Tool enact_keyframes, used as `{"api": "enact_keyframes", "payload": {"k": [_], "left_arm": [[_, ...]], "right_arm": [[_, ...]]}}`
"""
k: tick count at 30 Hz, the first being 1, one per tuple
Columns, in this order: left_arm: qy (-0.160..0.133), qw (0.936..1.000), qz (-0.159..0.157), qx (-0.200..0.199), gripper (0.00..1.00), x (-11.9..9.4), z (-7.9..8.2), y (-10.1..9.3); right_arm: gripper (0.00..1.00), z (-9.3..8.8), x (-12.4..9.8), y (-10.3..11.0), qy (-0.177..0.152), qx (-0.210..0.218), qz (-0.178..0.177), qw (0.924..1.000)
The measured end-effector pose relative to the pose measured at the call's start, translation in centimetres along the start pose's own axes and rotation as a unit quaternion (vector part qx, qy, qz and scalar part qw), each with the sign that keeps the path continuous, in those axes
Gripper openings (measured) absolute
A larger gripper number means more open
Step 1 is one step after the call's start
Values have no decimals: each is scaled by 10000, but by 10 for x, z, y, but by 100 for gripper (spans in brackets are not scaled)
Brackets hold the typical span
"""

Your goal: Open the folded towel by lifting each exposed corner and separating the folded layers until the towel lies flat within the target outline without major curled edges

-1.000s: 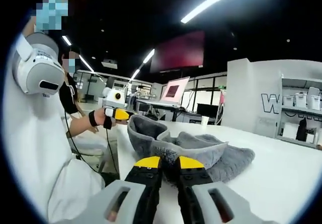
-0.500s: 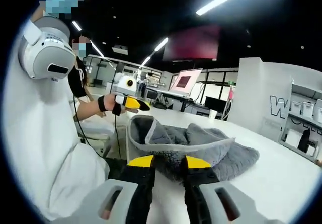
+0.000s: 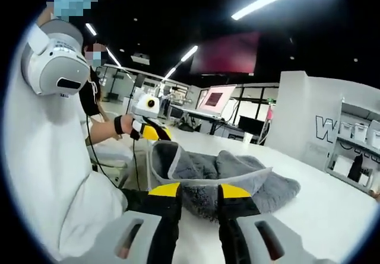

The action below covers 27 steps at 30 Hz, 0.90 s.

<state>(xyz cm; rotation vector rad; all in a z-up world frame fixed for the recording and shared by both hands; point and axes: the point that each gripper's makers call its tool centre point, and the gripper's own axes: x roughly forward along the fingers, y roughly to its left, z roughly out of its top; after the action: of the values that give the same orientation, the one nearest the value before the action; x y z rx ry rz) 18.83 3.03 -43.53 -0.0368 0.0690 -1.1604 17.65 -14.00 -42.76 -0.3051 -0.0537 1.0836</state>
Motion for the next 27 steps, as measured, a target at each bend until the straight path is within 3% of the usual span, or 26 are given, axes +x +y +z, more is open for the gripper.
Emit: {"api": "enact_keyframes", "payload": {"k": [8,13,18,26,27], "left_arm": [[212,9997,23,89,17,-3,-8,2],[340,9993,20,152,9,-4,-13,3],[426,9981,-113,434,7,-5,-12,-5],[588,9966,-256,525,5,-8,-17,-9],[680,9953,-397,561,5,-8,-20,-14]], "right_arm": [[14,-4,7,4,-9,143,139,9998],[6,-5,5,3,-16,211,129,9997],[1,-4,0,4,-120,287,178,9994],[0,-3,-8,8,-162,264,309,9990],[0,-3,-9,7,-170,288,314,9989]]}}
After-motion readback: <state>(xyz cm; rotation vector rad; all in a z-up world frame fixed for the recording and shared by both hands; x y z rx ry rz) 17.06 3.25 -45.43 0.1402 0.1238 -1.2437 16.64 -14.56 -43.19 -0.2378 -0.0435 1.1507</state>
